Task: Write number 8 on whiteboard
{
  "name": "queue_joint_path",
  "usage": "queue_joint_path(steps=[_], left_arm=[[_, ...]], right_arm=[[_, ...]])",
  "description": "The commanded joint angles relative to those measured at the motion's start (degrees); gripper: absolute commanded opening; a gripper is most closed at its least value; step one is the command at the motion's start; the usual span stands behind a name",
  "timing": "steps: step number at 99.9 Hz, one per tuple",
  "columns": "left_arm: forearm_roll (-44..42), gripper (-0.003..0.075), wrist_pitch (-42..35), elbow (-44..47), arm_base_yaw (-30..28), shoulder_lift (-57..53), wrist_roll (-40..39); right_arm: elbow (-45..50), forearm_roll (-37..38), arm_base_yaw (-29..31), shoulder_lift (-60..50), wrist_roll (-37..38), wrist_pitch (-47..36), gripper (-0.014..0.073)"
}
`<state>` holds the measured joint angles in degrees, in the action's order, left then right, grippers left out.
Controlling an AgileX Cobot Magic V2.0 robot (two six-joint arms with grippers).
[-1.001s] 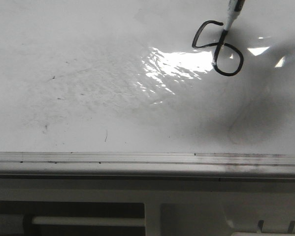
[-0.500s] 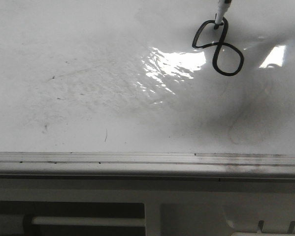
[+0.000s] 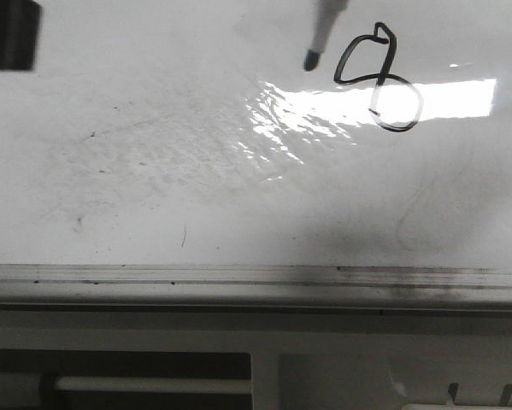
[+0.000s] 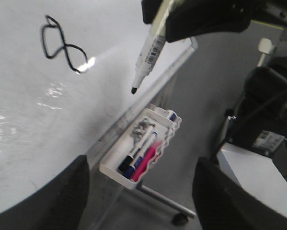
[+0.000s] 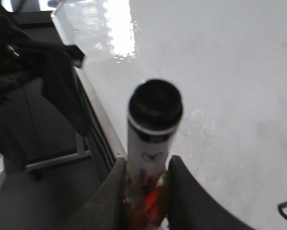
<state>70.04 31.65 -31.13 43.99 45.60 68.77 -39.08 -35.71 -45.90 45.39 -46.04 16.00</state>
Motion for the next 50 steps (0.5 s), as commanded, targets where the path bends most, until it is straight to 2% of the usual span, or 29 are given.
queue_joint_path(steps=[1, 10, 17, 39, 45, 50], left_arm=[[7.5, 0.0417, 3.8, -3.4, 0.5, 4.3, 6.3], [14.5, 0.0406, 6.0, -4.4, 0.5, 7.9, 14.1], [17.4, 0.0406, 6.4, -4.9, 0.5, 10.1, 17.2], [18.4, 0.0403, 7.9, -6.1, 0.5, 13.6, 18.0], [18.4, 0.0365, 8.2, -6.1, 0.5, 13.9, 18.2], [18.4, 0.0304, 8.2, -6.1, 0.5, 14.1, 18.2]], right_arm=[[-3.6, -1.2, -2.9, 1.6, -0.6, -1.5, -0.0064], [-4.8, -1.2, -6.0, 3.6, -0.6, -0.1, -0.0064], [-5.5, -1.2, -7.9, 5.2, -0.6, 0.2, -0.0064], [-6.3, -1.5, -11.2, 8.4, -0.6, -0.7, -0.0064], [-6.3, -1.5, -11.3, 8.7, -0.6, -0.7, -0.0064], [-6.3, -1.5, -11.3, 8.8, -0.6, -0.9, -0.0064]])
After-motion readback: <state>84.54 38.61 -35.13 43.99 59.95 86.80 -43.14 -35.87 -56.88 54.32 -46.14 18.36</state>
